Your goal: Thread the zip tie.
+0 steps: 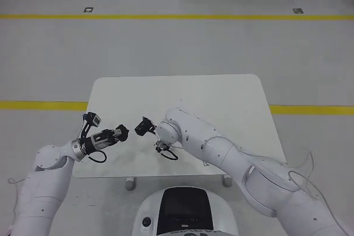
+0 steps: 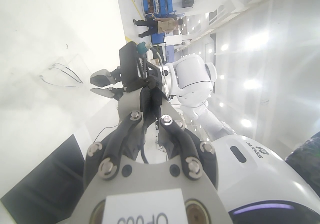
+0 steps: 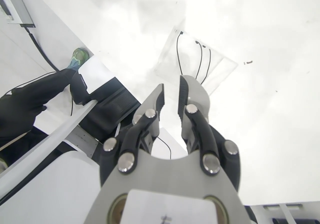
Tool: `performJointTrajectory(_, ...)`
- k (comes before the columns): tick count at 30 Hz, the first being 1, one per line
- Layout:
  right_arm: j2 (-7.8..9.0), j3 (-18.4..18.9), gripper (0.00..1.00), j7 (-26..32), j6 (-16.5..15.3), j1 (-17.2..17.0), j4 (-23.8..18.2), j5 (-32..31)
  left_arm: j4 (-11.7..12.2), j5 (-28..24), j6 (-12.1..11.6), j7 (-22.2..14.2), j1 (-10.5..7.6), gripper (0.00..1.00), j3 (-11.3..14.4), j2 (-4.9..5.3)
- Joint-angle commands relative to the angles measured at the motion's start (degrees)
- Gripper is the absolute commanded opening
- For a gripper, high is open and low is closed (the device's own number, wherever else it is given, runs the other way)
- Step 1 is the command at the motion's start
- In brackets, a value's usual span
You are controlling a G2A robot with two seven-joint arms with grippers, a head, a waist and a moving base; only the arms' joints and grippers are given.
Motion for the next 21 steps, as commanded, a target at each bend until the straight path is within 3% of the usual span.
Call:
performJointTrajectory(1,-0.36,-0.31,0.00,-0.75,-1.38,-0.33,1.07,-0.17,0.00,0.00,0.00,0.00,0.00,0.00,0.00,0.00)
performJointTrajectory(9,-3.02,-1.89,0.00,-1.48,-3.35,-0.01,6.86,-1.49,0.00,0.00,0.00,0.00,0.00,0.00,0.00,0.00)
performJointTrajectory(21,-6.74,-2.28,0.00,2.38,-5.78,1.49,13.76,-0.20,0.00,0.00,0.00,0.00,0.00,0.00,0.00,0.00)
